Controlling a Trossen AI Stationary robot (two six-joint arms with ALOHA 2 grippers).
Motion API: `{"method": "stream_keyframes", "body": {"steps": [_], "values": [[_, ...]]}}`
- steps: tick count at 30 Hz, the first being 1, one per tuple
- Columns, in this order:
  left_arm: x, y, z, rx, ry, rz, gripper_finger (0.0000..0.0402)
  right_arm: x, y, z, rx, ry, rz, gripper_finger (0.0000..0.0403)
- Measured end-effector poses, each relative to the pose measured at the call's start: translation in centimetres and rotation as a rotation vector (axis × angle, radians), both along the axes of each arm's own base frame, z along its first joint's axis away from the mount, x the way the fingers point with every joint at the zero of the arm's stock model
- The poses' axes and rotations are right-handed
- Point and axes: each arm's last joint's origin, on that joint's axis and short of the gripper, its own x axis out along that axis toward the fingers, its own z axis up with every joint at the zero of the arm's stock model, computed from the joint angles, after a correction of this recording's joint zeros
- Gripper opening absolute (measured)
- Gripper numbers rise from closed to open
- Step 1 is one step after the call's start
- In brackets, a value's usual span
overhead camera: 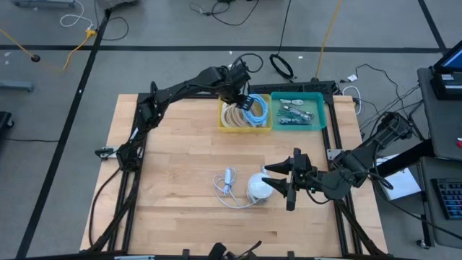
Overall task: Pick & Place USB Port
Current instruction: Put the blue HDMI cable into the yellow bin
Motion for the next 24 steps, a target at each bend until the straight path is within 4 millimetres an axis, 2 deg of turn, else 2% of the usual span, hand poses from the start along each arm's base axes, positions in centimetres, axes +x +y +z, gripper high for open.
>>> {"method": "stream_keyframes", "body": {"steps": [4,7,9,13,14,18,24], "values": [[0.4,-0.1,0.2,0.034,-0.030,-0.040,0.0209,0.0,0.0,0.0,-0.001,0.000,0.000,0.0189],[1.5,-0.4,0.7,0.036,-0.141,-0.103,0.0193,0.0,0.0,0.0,-0.002,0.000,0.000,0.0189],[2.4,-0.7,1.2,0.033,-0.238,-0.124,0.0160,0.1,-0.1,0.0,-0.002,0.000,-0.003,0.0189],[3.7,-1.3,2.3,0.035,-0.397,-0.155,0.0035,0.2,-0.3,0.0,-0.003,0.003,-0.008,0.0189],[3.9,-1.3,2.2,0.035,-0.408,-0.150,0.0019,0.2,-0.3,0.0,-0.003,0.003,-0.008,0.0189],[4.1,-1.0,1.1,-0.004,-0.376,-0.107,0.0004,0.2,-0.3,0.0,0.003,0.003,-0.008,0.0189],[4.5,-1.1,-0.8,-0.021,-0.305,-0.077,0.0002,0.2,-0.3,0.0,0.008,0.002,-0.009,0.0189]]}}
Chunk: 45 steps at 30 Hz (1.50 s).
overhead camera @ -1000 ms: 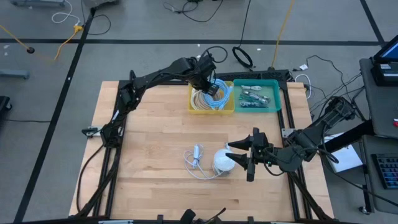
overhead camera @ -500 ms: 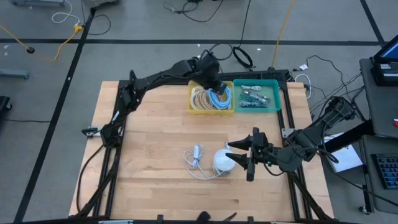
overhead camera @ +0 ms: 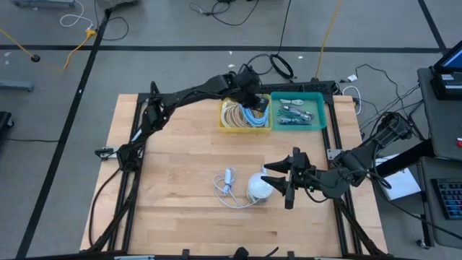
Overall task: Pick & Place USB Port
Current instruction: Put the blue HDMI cable into the yellow bin, then return to Home Position
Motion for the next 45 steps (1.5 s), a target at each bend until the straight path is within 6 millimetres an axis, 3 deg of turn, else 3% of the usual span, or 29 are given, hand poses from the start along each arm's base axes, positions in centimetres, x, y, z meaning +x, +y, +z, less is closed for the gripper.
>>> {"method": "stream_keyframes", "body": {"steps": [9,17,21,34,40,45], "values": [[-0.1,0.2,-3.0,0.000,0.171,0.074,0.0001,0.0,0.0,0.0,0.046,-0.007,-0.009,0.0189],[-1.3,-0.2,-8.6,-0.088,0.346,0.107,0.0001,-0.1,0.2,0.0,0.071,-0.011,-0.006,0.0189],[-1.4,-1.0,-10.4,-0.093,0.357,0.076,0.0000,-0.1,0.2,0.0,0.072,-0.012,-0.007,0.0189],[-0.7,-2.1,-9.2,-0.093,0.299,0.037,0.0000,-0.1,0.1,0.0,0.068,-0.012,-0.010,0.0189],[-0.8,-3.5,-5.7,-0.045,0.216,0.016,0.0000,-0.1,0.2,0.0,0.057,-0.009,-0.005,0.0189],[-1.9,-4.3,-1.1,0.043,0.125,0.036,0.0000,-0.1,0.2,0.0,0.048,-0.010,-0.001,0.0189]]}}
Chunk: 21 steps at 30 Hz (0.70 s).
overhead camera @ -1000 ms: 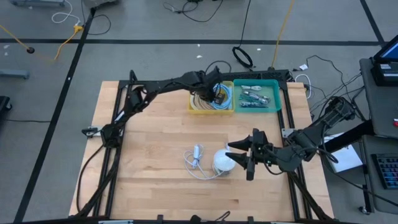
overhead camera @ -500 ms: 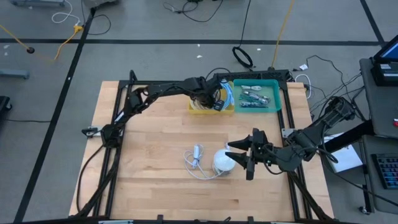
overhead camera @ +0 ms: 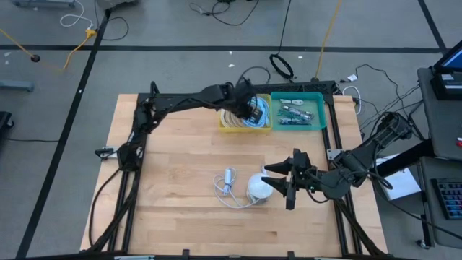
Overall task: Pick & Place USB Port
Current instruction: Return to Home Position
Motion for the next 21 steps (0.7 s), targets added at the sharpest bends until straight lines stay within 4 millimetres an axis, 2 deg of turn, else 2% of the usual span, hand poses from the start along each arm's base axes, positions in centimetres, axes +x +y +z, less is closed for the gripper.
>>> {"method": "stream_keyframes", "body": {"steps": [8,12,16,19,21], "values": [[-3.0,-2.2,9.1,0.205,-0.222,-0.010,0.0000,0.0,0.0,0.0,-0.021,0.004,0.006,0.0189],[-5.3,-4.8,13.5,0.308,-0.318,-0.073,0.0000,-0.2,-0.1,0.1,-0.045,0.008,0.010,0.0189],[-8.7,-8.0,18.0,0.392,-0.415,-0.201,0.0000,-1.3,-0.9,1.1,-0.082,-0.010,0.020,0.0189],[-12.5,-10.5,20.9,0.421,-0.453,-0.284,0.0000,-3.2,-2.4,2.3,-0.134,-0.018,0.004,0.0184],[-15.2,-12.0,22.2,0.430,-0.450,-0.302,0.0000,-4.8,-3.8,2.9,-0.167,-0.003,-0.023,0.0174]]}}
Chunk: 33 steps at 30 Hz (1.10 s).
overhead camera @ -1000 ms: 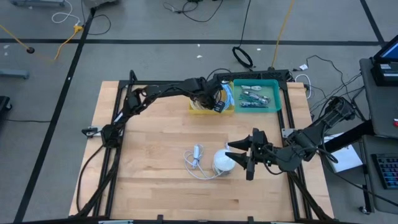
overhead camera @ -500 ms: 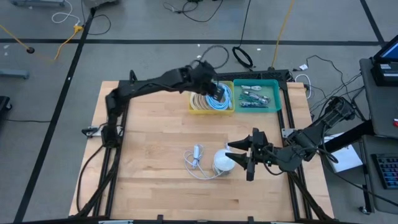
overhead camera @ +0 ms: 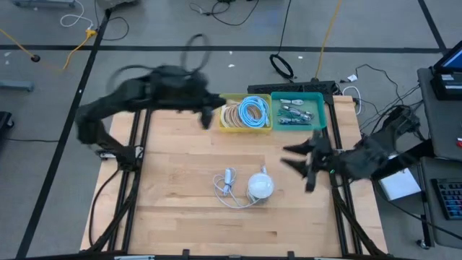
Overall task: Pick & Place USB Port
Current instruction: Return to Home Position
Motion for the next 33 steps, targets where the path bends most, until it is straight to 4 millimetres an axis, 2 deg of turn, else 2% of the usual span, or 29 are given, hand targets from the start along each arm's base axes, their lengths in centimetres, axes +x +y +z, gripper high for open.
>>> {"method": "stream_keyframes", "body": {"steps": [3,7,11,16,19,23,26,30,33], "values": [[-3.4,-2.1,1.0,0.019,-0.040,-0.001,0.0000,-2.6,-2.6,0.7,-0.031,0.020,-0.048,0.0149],[-7.3,-4.1,0.5,-0.010,-0.118,0.010,0.0000,-6.0,-5.5,0.5,-0.029,-0.005,-0.079,0.0099],[-10.1,-5.4,-3.0,-0.091,-0.151,0.026,0.0000,-9.0,-7.7,-1.9,-0.010,-0.034,-0.098,0.0018],[-12.3,-6.4,-9.1,-0.203,-0.259,0.039,0.0000,-11.5,-9.3,-6.7,0.122,-0.088,-0.096,0.0003],[-13.3,-6.7,-12.9,-0.270,-0.335,0.023,0.0000,-11.9,-9.4,-9.5,0.178,-0.108,-0.006,0.0001],[-14.8,-6.9,-18.9,-0.376,-0.290,0.035,0.0000,-11.3,-8.6,-13.1,0.182,-0.076,0.112,0.0001],[-15.9,-6.9,-22.6,-0.460,-0.280,0.066,0.0000,-10.5,-8.0,-15.9,0.164,-0.012,0.162,0.0001],[-16.8,-7.1,-25.5,-0.506,-0.392,0.026,0.0000,-9.7,-7.4,-18.7,0.154,0.045,0.189,0.0000],[-17.4,-7.2,-27.4,-0.517,-0.410,0.003,0.0000,-9.5,-7.2,-19.9,0.160,0.047,0.197,0.0000]]}}
